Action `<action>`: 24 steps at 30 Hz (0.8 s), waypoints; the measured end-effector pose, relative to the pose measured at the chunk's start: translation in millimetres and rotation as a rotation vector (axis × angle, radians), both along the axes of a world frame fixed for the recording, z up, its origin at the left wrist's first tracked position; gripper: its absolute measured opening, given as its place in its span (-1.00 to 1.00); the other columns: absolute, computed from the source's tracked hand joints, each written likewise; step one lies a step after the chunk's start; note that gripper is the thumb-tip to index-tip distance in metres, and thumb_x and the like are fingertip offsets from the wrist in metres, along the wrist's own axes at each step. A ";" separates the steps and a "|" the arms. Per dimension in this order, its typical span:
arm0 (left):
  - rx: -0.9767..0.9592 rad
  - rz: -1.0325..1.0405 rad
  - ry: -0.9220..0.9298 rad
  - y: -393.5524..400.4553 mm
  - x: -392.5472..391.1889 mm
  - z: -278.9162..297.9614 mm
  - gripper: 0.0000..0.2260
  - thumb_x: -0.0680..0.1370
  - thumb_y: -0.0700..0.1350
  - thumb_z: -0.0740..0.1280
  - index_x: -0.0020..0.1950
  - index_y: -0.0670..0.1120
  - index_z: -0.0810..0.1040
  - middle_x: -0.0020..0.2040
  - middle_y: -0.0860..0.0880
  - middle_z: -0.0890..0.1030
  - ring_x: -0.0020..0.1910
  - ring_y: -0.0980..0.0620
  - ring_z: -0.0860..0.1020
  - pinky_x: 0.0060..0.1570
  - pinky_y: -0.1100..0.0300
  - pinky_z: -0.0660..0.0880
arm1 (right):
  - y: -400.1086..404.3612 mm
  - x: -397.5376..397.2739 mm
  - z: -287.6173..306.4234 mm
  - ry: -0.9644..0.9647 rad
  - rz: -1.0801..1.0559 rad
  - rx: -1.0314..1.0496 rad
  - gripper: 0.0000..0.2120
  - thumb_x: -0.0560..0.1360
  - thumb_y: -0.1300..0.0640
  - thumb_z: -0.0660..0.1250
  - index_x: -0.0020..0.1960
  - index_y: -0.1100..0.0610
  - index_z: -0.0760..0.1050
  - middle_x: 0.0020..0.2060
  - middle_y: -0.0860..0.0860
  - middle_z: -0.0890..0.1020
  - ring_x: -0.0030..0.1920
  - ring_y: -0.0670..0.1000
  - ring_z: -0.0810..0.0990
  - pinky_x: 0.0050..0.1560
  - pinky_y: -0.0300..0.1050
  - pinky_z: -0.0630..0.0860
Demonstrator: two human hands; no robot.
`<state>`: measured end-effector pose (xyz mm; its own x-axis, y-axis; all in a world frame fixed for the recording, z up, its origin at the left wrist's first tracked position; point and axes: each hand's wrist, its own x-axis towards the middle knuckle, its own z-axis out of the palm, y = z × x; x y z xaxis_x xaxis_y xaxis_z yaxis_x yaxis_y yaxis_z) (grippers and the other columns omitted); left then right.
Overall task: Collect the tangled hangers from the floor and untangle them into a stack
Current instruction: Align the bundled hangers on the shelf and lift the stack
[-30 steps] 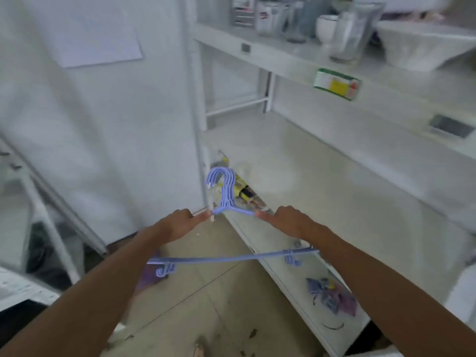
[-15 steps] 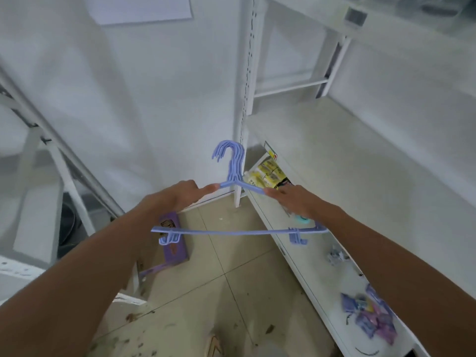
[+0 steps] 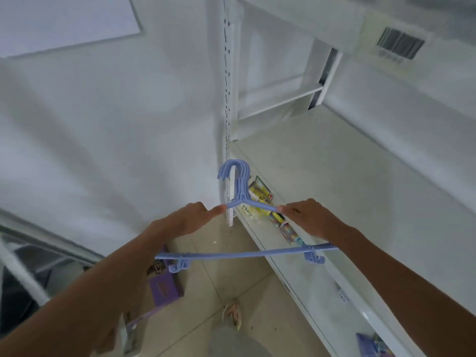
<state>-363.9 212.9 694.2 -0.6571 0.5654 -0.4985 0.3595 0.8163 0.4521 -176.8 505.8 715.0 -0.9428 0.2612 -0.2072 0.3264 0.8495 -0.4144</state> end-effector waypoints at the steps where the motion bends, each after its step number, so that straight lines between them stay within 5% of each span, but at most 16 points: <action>1: 0.000 -0.021 -0.006 10.3 -10.6 3.0 -0.25 0.28 0.72 -0.02 -0.46 0.00 0.13 -0.55 0.07 0.22 -0.51 0.02 0.21 -0.28 0.09 0.26 | 7.7 -5.8 -4.0 0.017 -0.028 0.028 -0.35 0.52 -0.54 -0.08 -0.35 -0.03 0.31 -0.56 -0.10 0.40 -0.56 -0.12 0.32 -0.46 -0.22 0.25; 5: 0.023 -0.101 0.012 51.5 -53.8 11.7 -0.25 0.30 0.71 -0.05 -0.48 0.00 0.14 -0.55 0.09 0.22 -0.55 0.03 0.20 -0.31 0.13 0.27 | 37.8 -32.3 -7.5 -0.002 -0.109 0.099 -0.29 0.49 -0.56 -0.12 -0.27 0.05 0.36 -0.56 -0.02 0.38 -0.54 -0.09 0.35 -0.44 -0.14 0.37; 8: 0.070 -0.143 0.011 78.9 -78.0 4.0 -0.20 0.33 0.69 -0.08 -0.35 -0.06 0.33 -0.43 0.02 0.46 -0.43 -0.01 0.42 -0.21 0.05 0.44 | 61.6 -44.2 -8.2 -0.049 -0.177 0.088 -0.38 0.52 -0.48 -0.05 -0.23 0.02 0.42 -0.51 0.01 0.47 -0.46 -0.02 0.49 -0.33 -0.07 0.48; 12: 0.206 -0.282 0.017 115.8 -107.9 -3.6 -0.29 0.45 0.59 -0.09 -0.12 0.01 0.49 -0.34 0.03 0.57 -0.34 0.02 0.55 -0.14 -0.03 0.55 | 101.7 -53.7 -9.8 -0.071 -0.244 0.026 -0.31 0.50 -0.48 -0.06 -0.19 0.14 0.42 -0.52 -0.01 0.38 -0.49 -0.03 0.38 -0.41 -0.09 0.35; 19: 0.253 -0.598 0.391 212.8 -156.5 3.0 -0.38 0.58 0.39 -0.23 0.06 -0.03 0.41 -0.34 0.04 0.47 -0.32 -0.10 0.55 -0.25 0.02 0.50 | 157.3 -69.7 -7.6 -0.114 -0.470 -0.017 -0.39 0.51 -0.48 0.00 -0.15 0.07 0.40 -0.26 0.18 0.60 -0.20 0.17 0.60 -0.02 0.10 0.55; 22: 0.171 -0.632 0.519 263.8 -182.7 -1.0 -0.48 0.67 0.29 -0.09 0.12 -0.06 0.46 -0.20 -0.09 0.60 -0.19 -0.18 0.61 -0.24 0.03 0.45 | 186.2 -85.9 -8.9 -0.121 -0.555 -0.035 -0.45 0.57 -0.44 0.07 -0.15 0.03 0.45 -0.25 0.12 0.62 -0.18 0.17 0.62 0.05 0.11 0.58; 24: 0.155 -0.610 0.584 296.2 -197.9 -5.1 -0.53 0.68 0.27 -0.04 0.13 -0.06 0.47 -0.14 -0.13 0.63 -0.16 -0.21 0.62 -0.26 0.04 0.39 | 208.6 -100.9 -16.5 -0.169 -0.563 -0.020 -0.67 0.64 -0.29 0.13 -0.16 -0.13 0.45 -0.22 0.04 0.63 -0.10 0.18 0.67 0.11 0.10 0.59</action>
